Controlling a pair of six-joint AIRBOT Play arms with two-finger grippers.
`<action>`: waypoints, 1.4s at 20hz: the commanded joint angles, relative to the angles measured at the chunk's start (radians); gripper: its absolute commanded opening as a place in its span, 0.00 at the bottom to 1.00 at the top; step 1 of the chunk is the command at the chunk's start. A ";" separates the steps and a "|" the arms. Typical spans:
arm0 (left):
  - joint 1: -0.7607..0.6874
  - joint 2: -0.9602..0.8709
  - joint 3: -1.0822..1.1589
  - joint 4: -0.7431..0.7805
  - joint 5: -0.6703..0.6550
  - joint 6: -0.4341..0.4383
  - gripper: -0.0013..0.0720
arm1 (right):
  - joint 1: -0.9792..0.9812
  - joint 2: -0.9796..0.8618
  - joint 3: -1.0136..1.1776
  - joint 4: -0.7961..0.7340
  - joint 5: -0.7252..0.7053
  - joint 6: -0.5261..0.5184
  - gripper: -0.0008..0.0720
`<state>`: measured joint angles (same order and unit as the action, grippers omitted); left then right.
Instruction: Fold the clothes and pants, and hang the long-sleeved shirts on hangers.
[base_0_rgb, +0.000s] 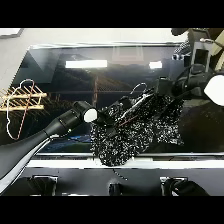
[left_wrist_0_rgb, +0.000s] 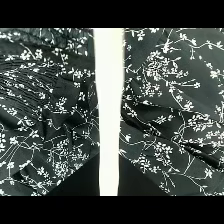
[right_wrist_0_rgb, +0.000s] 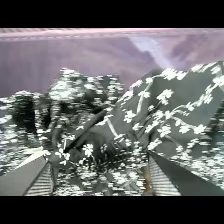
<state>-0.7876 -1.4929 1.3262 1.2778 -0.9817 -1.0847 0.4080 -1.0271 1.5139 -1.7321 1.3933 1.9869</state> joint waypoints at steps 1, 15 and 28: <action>0.001 0.000 0.000 0.000 0.000 -0.001 0.04 | 0.000 0.000 0.000 0.127 -0.027 -0.099 0.87; 0.000 0.000 0.000 0.000 0.000 0.000 0.04 | 0.000 0.014 0.000 0.272 0.127 -0.380 0.95; 0.001 0.000 0.000 0.001 -0.031 0.000 0.04 | -0.234 -0.008 0.002 0.224 0.173 -0.654 0.74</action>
<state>-0.7876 -1.4929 1.3262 1.2781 -1.0039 -1.0843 0.2455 -1.0168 1.5143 -1.6176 1.5261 1.6192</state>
